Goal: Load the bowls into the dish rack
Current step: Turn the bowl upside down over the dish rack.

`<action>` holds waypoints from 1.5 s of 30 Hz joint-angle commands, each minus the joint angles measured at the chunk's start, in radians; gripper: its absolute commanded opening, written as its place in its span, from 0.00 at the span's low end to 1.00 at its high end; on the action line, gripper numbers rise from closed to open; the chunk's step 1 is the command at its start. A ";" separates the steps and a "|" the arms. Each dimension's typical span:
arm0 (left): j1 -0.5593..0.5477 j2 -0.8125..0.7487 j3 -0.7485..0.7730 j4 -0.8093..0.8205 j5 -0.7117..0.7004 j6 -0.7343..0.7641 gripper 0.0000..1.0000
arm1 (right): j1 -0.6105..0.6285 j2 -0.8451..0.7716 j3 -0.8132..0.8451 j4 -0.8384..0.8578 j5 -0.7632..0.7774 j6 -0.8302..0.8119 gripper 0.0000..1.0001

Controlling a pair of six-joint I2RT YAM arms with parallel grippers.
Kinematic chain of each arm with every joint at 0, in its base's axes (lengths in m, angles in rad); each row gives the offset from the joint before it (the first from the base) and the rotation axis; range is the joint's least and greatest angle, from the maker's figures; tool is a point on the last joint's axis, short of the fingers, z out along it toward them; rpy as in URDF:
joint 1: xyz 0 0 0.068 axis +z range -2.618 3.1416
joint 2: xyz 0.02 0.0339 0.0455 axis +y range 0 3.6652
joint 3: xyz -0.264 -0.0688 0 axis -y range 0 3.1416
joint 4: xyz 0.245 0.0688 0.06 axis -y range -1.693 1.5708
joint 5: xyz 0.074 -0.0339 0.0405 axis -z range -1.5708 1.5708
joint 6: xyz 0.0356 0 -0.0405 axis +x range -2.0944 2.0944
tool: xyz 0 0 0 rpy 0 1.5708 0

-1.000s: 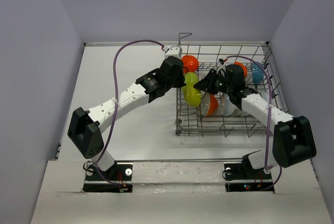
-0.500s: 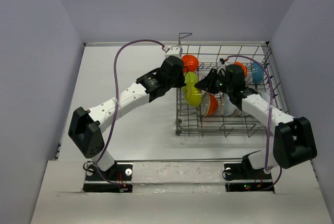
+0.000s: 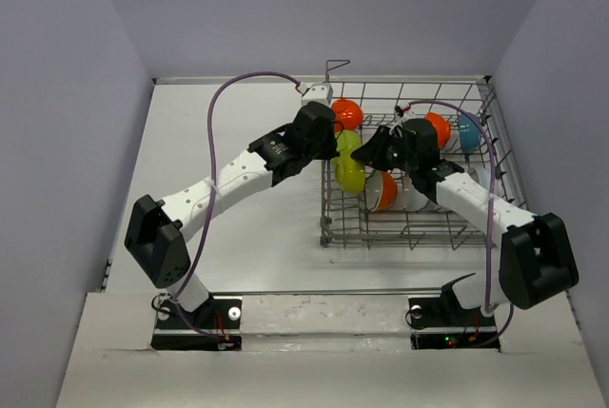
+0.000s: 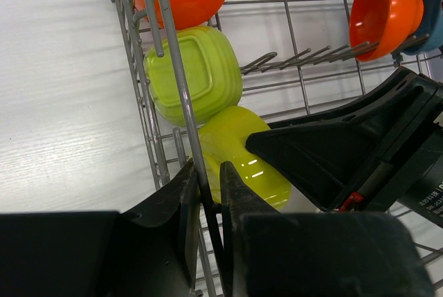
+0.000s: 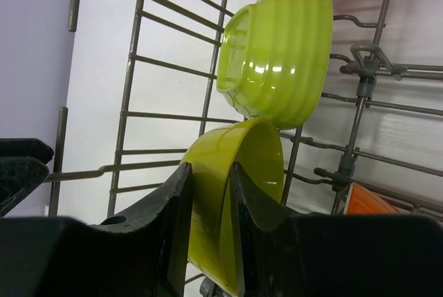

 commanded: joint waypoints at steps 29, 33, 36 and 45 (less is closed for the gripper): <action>-0.005 -0.015 0.034 -0.014 -0.001 0.040 0.00 | 0.074 0.063 -0.064 -0.457 0.402 -0.146 0.32; -0.007 -0.018 0.037 -0.014 -0.002 0.040 0.00 | 0.074 0.019 -0.026 -0.472 0.397 -0.149 0.32; -0.007 -0.019 0.040 -0.015 -0.004 0.040 0.00 | 0.074 -0.003 0.031 -0.497 0.399 -0.152 0.35; -0.007 -0.021 0.049 -0.022 -0.010 0.034 0.00 | 0.074 0.037 0.252 -0.525 0.365 -0.166 0.37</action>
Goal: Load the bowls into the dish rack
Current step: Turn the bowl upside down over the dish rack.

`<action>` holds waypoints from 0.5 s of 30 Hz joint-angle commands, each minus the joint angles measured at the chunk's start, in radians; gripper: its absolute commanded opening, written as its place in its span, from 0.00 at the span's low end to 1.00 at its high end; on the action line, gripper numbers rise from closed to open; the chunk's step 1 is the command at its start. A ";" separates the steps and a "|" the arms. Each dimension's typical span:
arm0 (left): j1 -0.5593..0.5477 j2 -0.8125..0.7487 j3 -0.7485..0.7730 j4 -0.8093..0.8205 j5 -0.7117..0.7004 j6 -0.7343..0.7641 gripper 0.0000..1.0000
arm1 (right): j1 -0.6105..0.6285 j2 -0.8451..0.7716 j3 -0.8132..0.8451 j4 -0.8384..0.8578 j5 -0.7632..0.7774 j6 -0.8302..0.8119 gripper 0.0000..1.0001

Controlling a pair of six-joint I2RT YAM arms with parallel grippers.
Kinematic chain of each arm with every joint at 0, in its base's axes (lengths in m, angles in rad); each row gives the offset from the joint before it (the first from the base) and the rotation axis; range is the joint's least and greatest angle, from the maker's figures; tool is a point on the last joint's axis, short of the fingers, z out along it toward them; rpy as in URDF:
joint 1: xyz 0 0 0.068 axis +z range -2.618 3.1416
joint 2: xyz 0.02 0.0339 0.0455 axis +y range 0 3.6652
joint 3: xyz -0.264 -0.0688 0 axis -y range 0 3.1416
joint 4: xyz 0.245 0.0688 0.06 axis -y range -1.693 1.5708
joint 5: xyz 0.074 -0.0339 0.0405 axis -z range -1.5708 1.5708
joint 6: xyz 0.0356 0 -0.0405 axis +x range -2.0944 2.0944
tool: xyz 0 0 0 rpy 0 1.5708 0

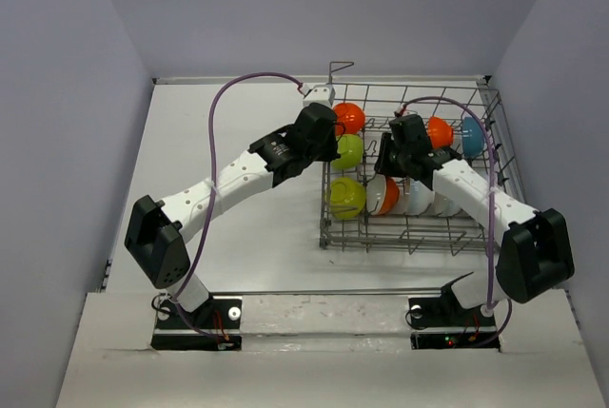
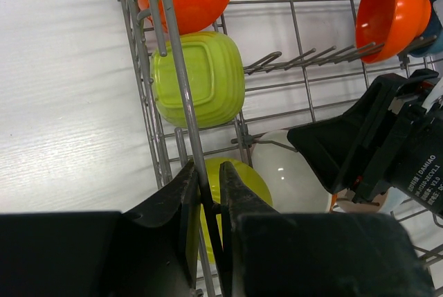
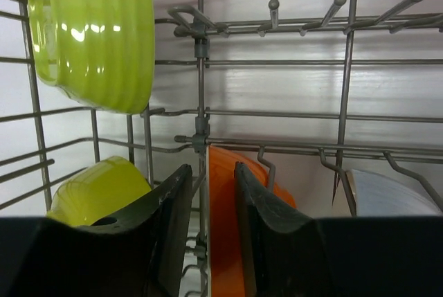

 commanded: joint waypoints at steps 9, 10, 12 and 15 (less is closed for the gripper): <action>0.002 -0.027 0.044 -0.010 -0.021 0.025 0.00 | 0.012 0.218 0.375 -0.078 -0.031 -0.044 0.38; 0.002 -0.026 0.044 -0.012 -0.021 0.024 0.00 | 0.012 0.265 0.435 -0.077 -0.018 -0.044 0.38; 0.002 -0.026 0.047 -0.015 -0.021 0.022 0.00 | 0.012 0.313 0.495 -0.071 0.001 -0.046 0.40; 0.002 -0.027 0.050 -0.018 -0.026 0.022 0.00 | 0.012 0.412 0.616 -0.063 0.013 -0.047 0.40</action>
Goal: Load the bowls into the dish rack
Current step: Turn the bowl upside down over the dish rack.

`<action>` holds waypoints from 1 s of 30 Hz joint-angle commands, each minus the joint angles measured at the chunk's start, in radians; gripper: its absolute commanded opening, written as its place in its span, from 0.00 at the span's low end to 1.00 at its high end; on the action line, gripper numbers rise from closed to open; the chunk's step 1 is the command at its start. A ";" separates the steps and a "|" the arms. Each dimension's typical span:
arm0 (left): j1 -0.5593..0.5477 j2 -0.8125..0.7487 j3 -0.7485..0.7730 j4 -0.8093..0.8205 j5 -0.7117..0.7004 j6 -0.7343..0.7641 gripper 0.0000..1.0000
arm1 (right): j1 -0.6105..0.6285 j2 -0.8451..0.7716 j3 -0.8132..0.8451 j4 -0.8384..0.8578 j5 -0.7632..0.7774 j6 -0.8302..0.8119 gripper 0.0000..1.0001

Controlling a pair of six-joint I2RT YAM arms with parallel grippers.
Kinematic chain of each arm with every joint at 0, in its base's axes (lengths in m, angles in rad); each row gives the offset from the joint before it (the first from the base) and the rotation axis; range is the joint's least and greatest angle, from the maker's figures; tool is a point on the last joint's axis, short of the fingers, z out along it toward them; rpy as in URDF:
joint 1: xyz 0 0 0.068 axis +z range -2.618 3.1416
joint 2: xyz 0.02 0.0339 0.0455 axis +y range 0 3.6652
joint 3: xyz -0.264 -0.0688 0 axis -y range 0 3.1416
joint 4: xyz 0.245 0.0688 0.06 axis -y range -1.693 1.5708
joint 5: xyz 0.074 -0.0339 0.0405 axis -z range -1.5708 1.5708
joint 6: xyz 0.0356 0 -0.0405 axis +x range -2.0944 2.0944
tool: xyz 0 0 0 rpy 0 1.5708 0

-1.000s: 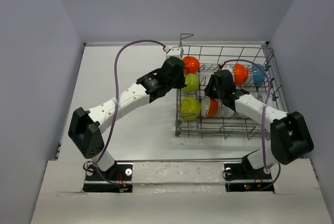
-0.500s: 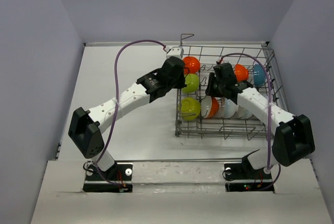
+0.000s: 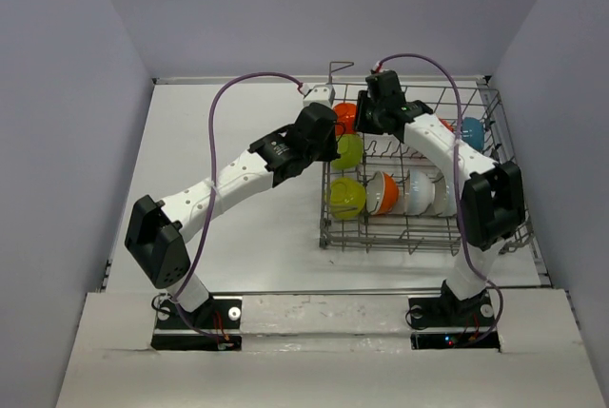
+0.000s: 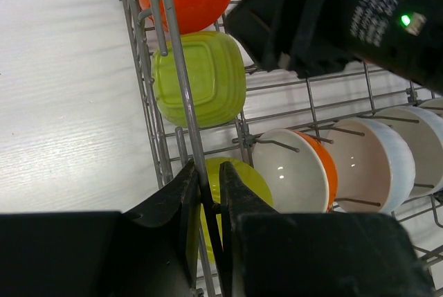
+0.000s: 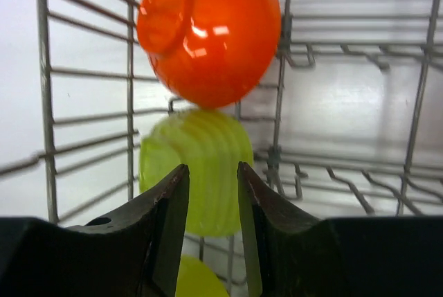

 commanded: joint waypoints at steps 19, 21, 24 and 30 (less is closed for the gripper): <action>0.001 -0.014 0.085 -0.047 -0.039 0.033 0.00 | 0.009 0.378 0.496 0.053 0.136 -0.057 0.41; 0.001 -0.014 0.087 -0.048 -0.041 0.032 0.00 | 0.009 0.395 0.512 0.054 0.139 -0.057 0.41; 0.003 -0.012 0.087 -0.051 -0.041 0.033 0.00 | 0.009 0.426 0.534 0.054 0.156 -0.055 0.41; 0.003 -0.009 0.088 -0.053 -0.041 0.037 0.00 | 0.009 0.466 0.575 0.074 0.187 -0.060 0.41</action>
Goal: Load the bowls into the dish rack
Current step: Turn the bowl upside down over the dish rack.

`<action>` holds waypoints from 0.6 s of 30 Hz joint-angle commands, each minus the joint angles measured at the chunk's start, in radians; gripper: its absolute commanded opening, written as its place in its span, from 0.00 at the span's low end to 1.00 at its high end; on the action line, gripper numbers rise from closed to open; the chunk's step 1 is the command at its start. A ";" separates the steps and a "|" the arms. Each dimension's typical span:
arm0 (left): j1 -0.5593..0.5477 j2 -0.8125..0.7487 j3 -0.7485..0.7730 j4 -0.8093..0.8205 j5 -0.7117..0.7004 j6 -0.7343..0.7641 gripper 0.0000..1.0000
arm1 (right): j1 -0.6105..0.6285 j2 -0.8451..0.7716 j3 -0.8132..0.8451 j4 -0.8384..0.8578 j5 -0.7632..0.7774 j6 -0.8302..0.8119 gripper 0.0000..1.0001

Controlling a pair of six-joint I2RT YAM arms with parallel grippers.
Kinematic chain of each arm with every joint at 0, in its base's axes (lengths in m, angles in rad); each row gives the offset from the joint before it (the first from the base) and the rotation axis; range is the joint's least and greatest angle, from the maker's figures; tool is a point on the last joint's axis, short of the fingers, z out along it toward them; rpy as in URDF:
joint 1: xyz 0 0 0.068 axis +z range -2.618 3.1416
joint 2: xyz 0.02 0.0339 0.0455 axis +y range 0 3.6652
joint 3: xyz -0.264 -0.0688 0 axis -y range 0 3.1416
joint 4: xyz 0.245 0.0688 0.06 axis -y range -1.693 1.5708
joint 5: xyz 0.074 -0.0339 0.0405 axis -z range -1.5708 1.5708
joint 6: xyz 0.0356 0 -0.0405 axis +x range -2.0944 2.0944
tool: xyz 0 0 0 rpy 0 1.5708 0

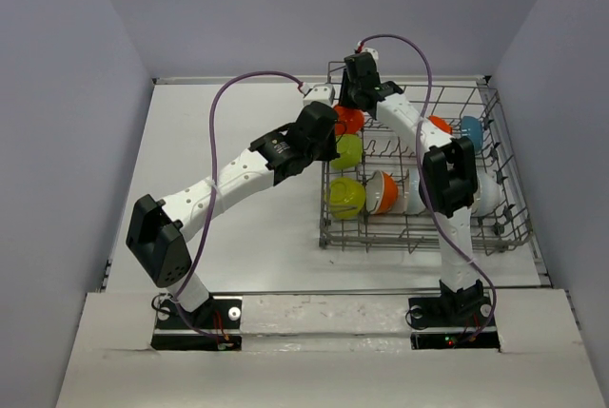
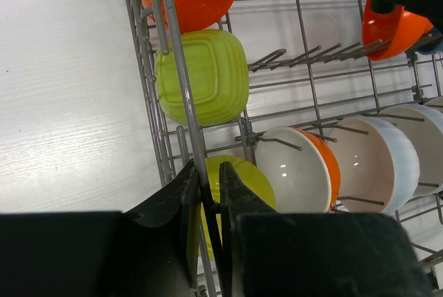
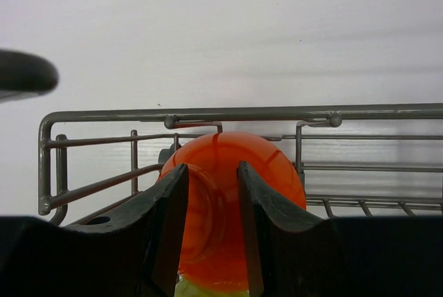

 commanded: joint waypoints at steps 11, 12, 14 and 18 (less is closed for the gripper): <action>0.004 -0.014 0.074 -0.022 -0.030 0.038 0.00 | -0.001 0.036 0.064 0.043 -0.021 0.000 0.41; 0.003 -0.012 0.074 -0.022 -0.028 0.039 0.00 | -0.001 0.034 0.049 0.043 -0.026 0.005 0.41; 0.003 -0.012 0.075 -0.022 -0.027 0.039 0.00 | -0.001 0.028 0.032 0.045 -0.044 0.006 0.41; 0.004 -0.009 0.075 -0.023 -0.027 0.038 0.00 | -0.001 0.001 -0.017 0.052 -0.080 0.017 0.41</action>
